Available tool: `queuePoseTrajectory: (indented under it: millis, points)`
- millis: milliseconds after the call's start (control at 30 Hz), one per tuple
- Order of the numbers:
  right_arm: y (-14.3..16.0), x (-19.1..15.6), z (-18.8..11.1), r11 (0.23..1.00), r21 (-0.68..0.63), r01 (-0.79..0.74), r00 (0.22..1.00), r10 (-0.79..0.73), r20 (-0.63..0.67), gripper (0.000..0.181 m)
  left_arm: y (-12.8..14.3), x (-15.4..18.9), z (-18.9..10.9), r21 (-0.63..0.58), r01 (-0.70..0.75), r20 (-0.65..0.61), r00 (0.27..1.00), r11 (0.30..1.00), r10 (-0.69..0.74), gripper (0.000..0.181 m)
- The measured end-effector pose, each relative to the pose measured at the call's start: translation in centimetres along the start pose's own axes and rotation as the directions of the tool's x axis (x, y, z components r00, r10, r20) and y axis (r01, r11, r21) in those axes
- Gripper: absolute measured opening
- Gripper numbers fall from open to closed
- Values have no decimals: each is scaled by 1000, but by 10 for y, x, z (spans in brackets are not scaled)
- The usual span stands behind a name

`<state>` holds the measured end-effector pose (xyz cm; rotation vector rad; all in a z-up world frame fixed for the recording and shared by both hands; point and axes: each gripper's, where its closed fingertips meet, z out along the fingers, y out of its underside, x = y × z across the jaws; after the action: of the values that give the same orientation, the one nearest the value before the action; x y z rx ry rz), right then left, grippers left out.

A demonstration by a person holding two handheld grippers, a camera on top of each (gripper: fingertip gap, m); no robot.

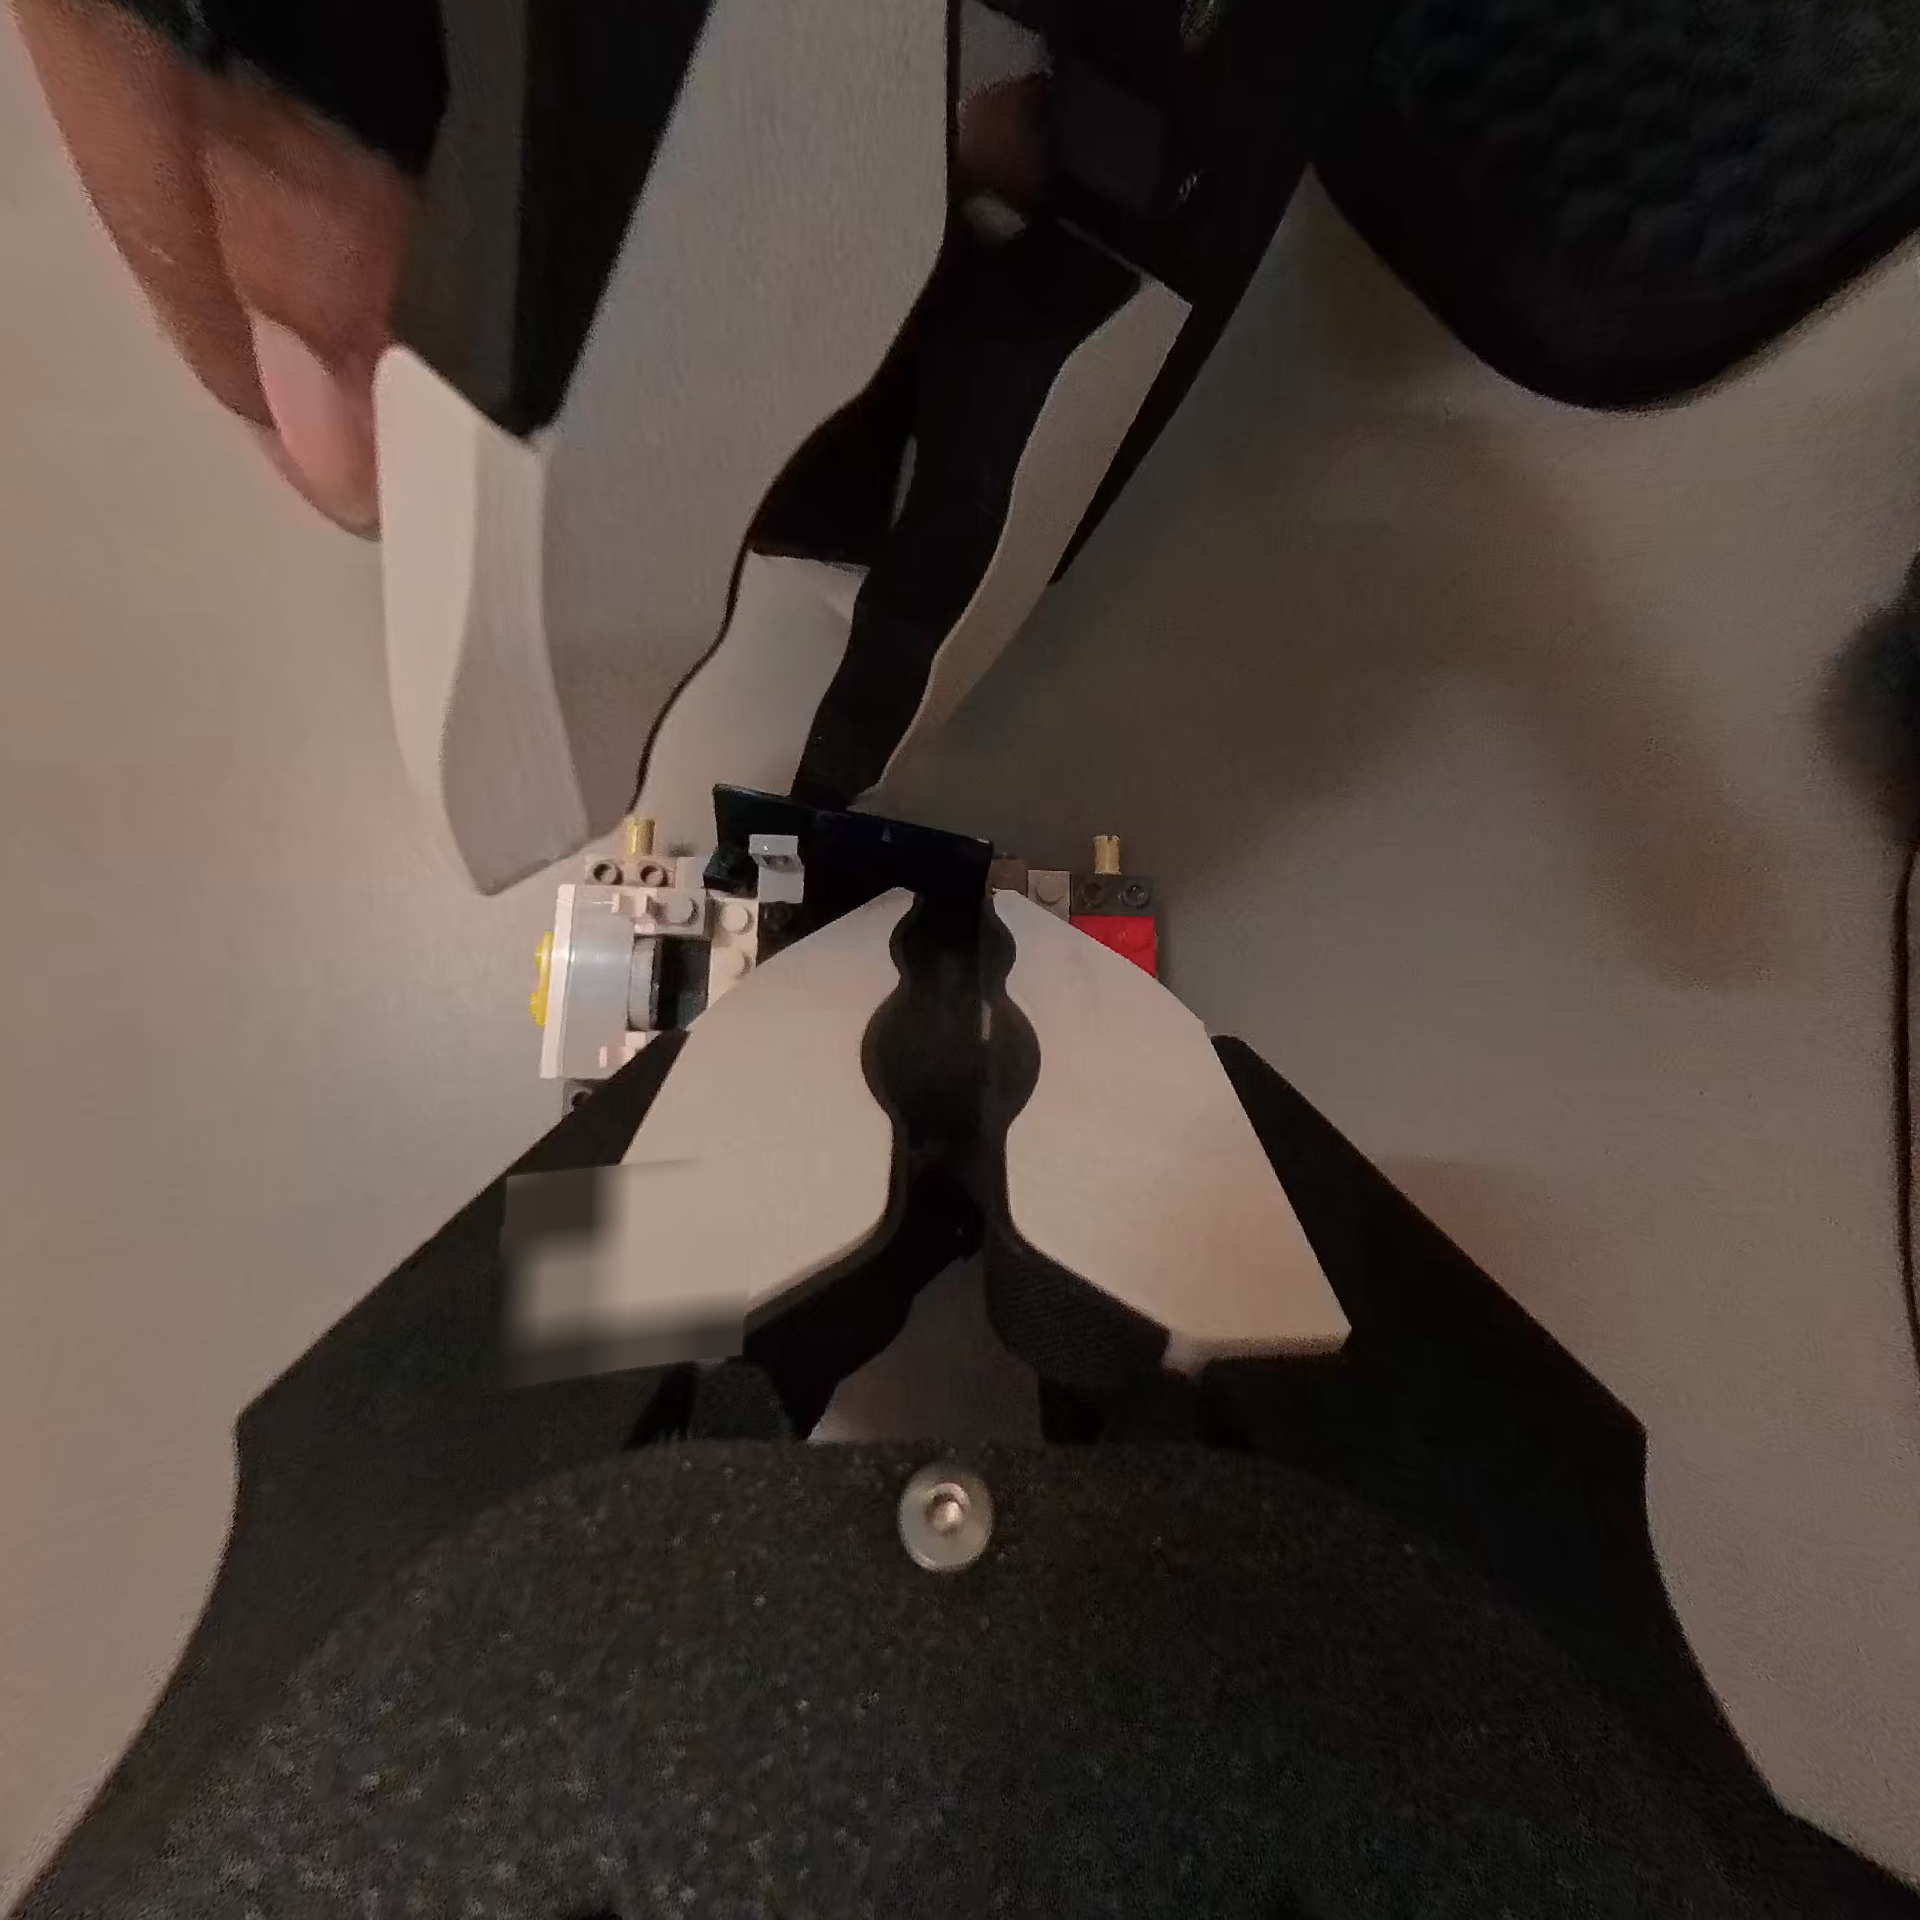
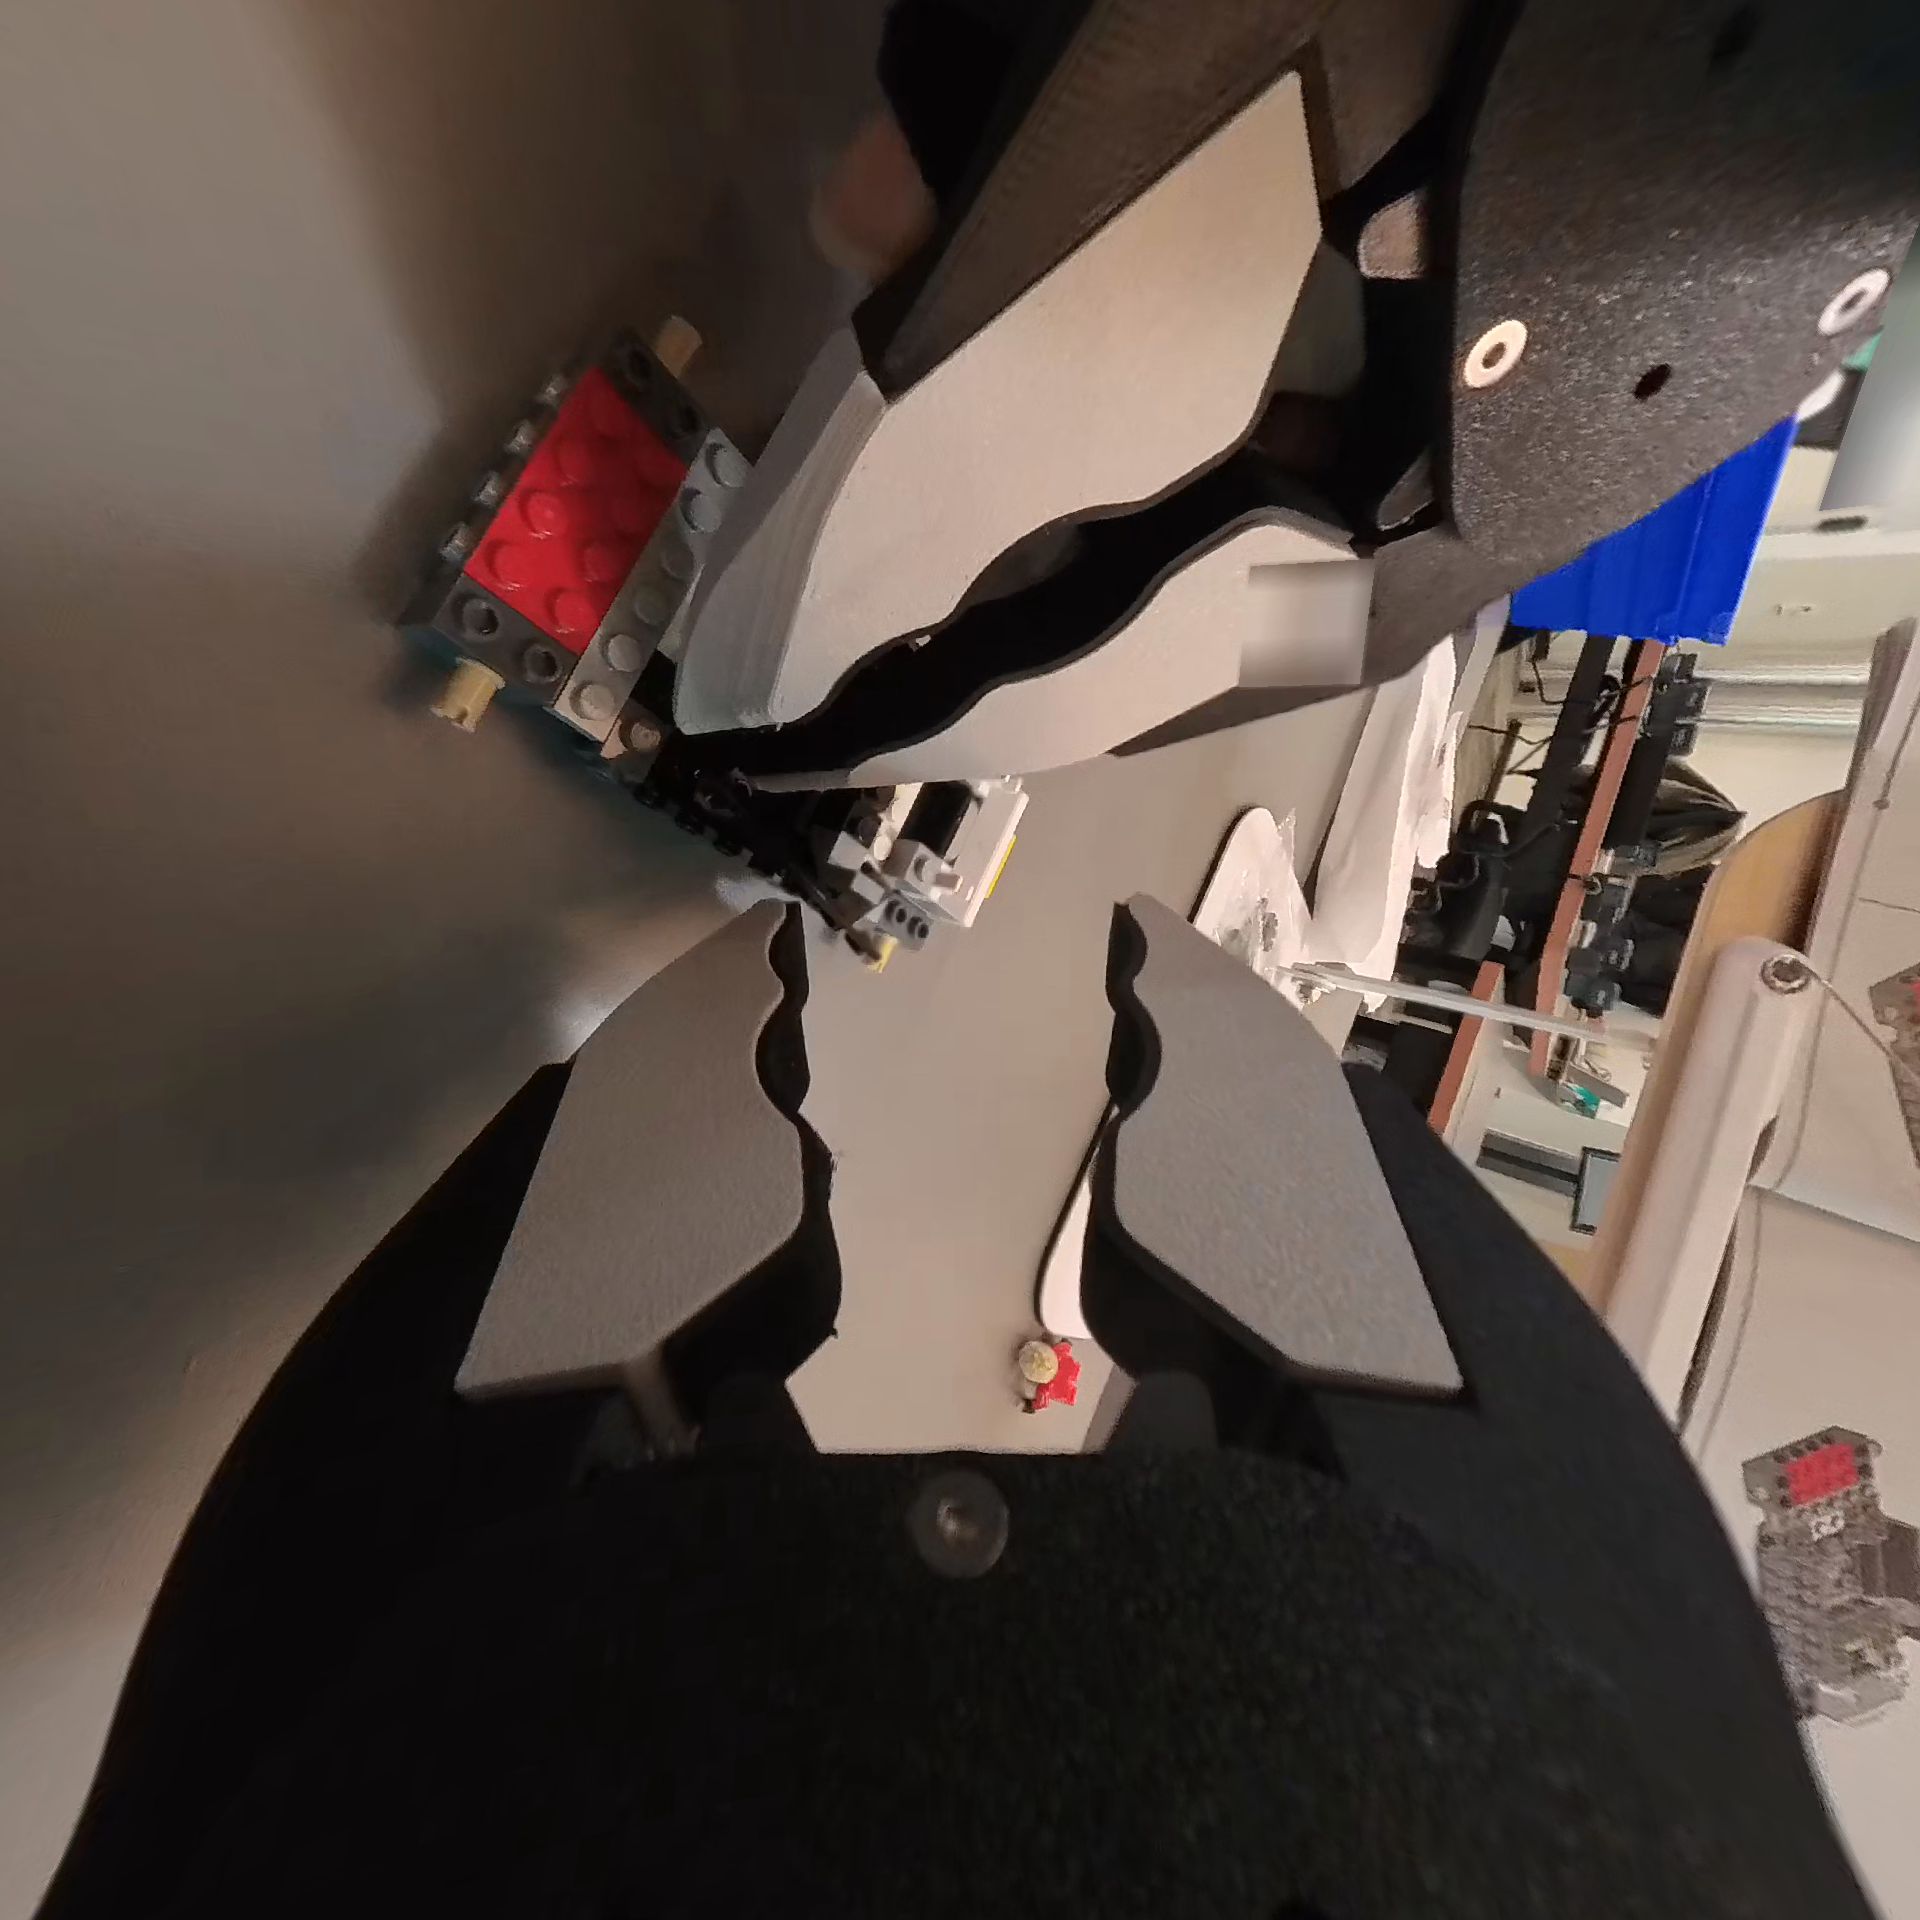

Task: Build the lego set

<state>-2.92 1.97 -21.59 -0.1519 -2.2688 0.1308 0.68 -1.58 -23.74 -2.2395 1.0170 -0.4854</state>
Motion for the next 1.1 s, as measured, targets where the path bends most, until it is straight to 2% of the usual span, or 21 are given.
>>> queuePoseTrajectory:
  millis: [100, 200, 267, 367, 433, 500, 600, 767, 833, 967, 1100]
  points:
    - [6, 1, -4, 998, 1, -62, 998, 62, 18, 57, -3, 1, 0, 40, 41, 1, 999, 998, -41, 10]
    - [16, -10, -8, 965, -12, -261, 958, 261, 121, 53, -7, 1, -2, 93, 100, 12, 995, 991, -101, 9]
    - [14, -17, -14, 868, 5, -497, 847, 483, 221, 53, -7, 0, -2, 106, 112, 30, 993, 988, -116, 10]
    - [-1, -23, -23, 616, 19, -788, 576, 725, 377, 63, -8, 1, -1, 116, 130, 46, 990, 985, -136, 8]
    - [-7, -26, -23, 509, 10, -861, 466, 780, 417, 68, -8, 2, -1, 116, 140, 48, 988, 983, -146, 9]
    - [-11, -29, -20, 460, 11, -888, 417, 796, 439, 67, -7, 3, 0, 111, 133, 53, 989, 985, -139, 9]
    - [-14, -27, -16, 444, 29, -896, 406, 789, 462, 62, -6, 3, 0, 101, 117, 58, 991, 988, -124, 9]
    - [-18, -30, -14, 489, 37, -872, 432, 731, 528, 58, -5, 5, -1, 108, 108, 42, 993, 988, -113, 8]
    - [-17, -30, -10, 518, 34, -855, 459, 724, 515, 57, -5, 6, -1, 109, 100, 36, 994, 989, -105, 8]
    - [-18, -31, -9, 504, 25, -863, 438, 722, 535, 51, -5, 8, -2, 111, 80, 28, 996, 991, -83, 9]
    - [-19, -33, -10, 518, -1, -855, 437, 721, 538, 51, -3, 16, -5, 94, 58, -19, 998, 994, -57, 25]
